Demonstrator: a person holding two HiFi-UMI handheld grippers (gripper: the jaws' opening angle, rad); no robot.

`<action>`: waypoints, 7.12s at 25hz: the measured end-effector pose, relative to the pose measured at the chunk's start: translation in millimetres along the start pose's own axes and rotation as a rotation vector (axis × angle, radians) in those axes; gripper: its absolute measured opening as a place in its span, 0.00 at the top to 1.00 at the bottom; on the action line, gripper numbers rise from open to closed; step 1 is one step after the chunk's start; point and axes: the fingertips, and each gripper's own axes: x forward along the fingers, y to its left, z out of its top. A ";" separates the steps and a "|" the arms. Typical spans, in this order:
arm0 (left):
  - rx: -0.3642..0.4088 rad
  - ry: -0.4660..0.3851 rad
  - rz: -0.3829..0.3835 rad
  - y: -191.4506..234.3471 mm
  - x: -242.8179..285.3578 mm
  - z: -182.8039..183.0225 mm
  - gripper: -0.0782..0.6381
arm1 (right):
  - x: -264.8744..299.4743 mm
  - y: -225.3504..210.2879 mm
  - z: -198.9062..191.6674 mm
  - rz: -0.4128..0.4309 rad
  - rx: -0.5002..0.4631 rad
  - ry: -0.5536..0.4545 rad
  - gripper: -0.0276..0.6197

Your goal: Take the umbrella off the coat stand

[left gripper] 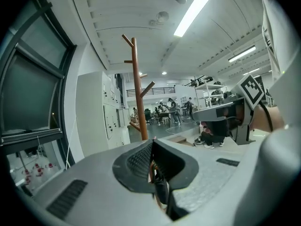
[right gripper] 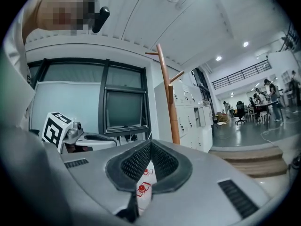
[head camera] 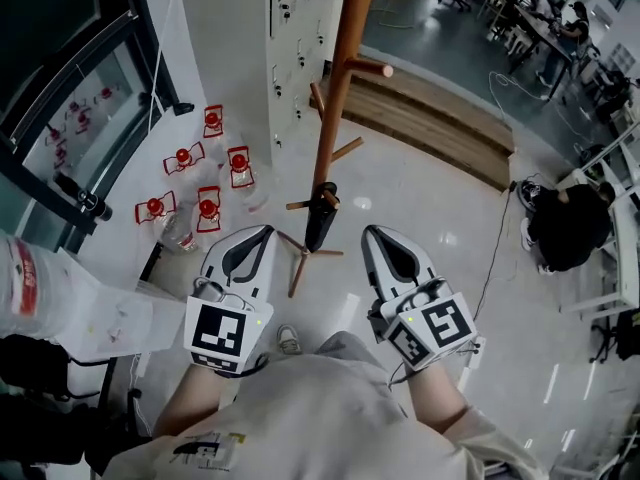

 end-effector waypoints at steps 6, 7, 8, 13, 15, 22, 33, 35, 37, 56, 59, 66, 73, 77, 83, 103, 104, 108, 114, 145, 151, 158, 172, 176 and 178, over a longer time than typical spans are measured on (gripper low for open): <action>-0.021 0.031 0.001 -6.1 19.7 -6.9 0.88 | -0.8 -23.8 -9.2 -0.024 0.020 0.038 0.95; -0.022 0.036 0.003 -7.7 24.5 -6.9 0.88 | -0.9 -28.8 -10.1 -0.022 0.025 0.041 0.95; -0.023 0.040 0.004 -9.6 29.4 -6.1 0.88 | -0.9 -34.0 -10.3 -0.020 0.029 0.043 0.95; -0.007 0.056 0.016 -16.7 50.0 -3.8 0.88 | 0.8 -57.5 -16.2 -0.015 0.045 0.050 0.95; -0.010 0.067 0.027 -17.2 56.3 -6.1 0.88 | 1.9 -66.0 -19.9 -0.016 0.049 0.055 0.95; -0.001 0.098 0.060 -6.9 77.9 -12.2 0.88 | 17.5 -94.2 -26.1 -0.023 0.065 0.057 0.94; -0.028 0.133 0.080 20.9 111.0 -34.0 0.88 | 62.0 -131.1 -73.1 -0.073 0.107 0.096 0.77; -0.026 0.136 0.081 25.0 117.5 -38.1 0.88 | 68.9 -138.3 -85.6 -0.086 0.072 0.115 0.75; -0.027 0.143 0.078 27.7 124.5 -43.7 0.88 | 75.7 -143.7 -100.9 -0.084 0.049 0.147 0.72; -0.124 0.267 0.108 47.4 181.7 -173.1 0.88 | 129.0 -154.1 -267.5 -0.020 0.105 0.349 0.57; -0.135 0.280 0.098 46.0 183.7 -193.5 0.88 | 137.9 -150.2 -290.9 -0.004 0.108 0.363 0.55; -0.179 0.319 0.079 38.1 196.5 -230.1 0.88 | 163.7 -144.6 -346.7 0.024 0.160 0.403 0.50; -0.216 0.337 0.076 35.3 193.1 -260.8 0.88 | 183.9 -141.8 -379.6 -0.014 0.146 0.416 0.48; -0.229 0.346 0.088 39.2 184.5 -280.0 0.88 | 192.0 -141.1 -385.7 -0.051 0.120 0.429 0.48; -0.245 0.361 0.088 39.0 178.9 -294.7 0.88 | 194.6 -149.0 -395.1 -0.104 0.063 0.428 0.51; -0.214 0.342 0.026 12.7 182.0 -254.9 0.88 | 157.9 -141.4 -347.5 -0.141 0.091 0.422 0.58; -0.217 0.349 0.020 9.6 182.2 -253.5 0.88 | 155.0 -142.0 -342.4 -0.138 0.079 0.422 0.58; -0.204 0.362 0.008 0.9 180.5 -246.4 0.88 | 142.6 -144.2 -321.9 -0.140 0.051 0.414 0.58; -0.216 0.356 -0.006 -5.1 178.7 -227.2 0.88 | 125.9 -146.9 -292.0 -0.143 -0.010 0.421 0.58; 0.017 0.030 0.025 13.5 172.7 40.2 0.88 | 61.7 -179.1 8.1 -0.133 -0.101 0.079 0.59; 0.037 -0.076 -0.003 3.9 154.0 96.6 0.88 | 40.4 -161.0 68.8 -0.090 -0.110 -0.023 0.59; 0.071 -0.165 -0.015 -7.2 122.9 132.9 0.88 | 11.1 -137.8 111.0 -0.028 -0.116 -0.119 0.59; 0.107 -0.167 -0.020 -30.4 106.8 117.2 0.88 | -7.4 -116.7 90.7 0.056 -0.109 -0.059 0.59; 0.103 -0.136 -0.027 -34.7 106.2 107.2 0.88 | -11.2 -119.7 82.3 0.052 -0.087 -0.030 0.59; 0.095 -0.128 -0.024 -37.3 106.8 102.9 0.88 | -13.3 -121.3 75.6 0.050 -0.086 -0.009 0.59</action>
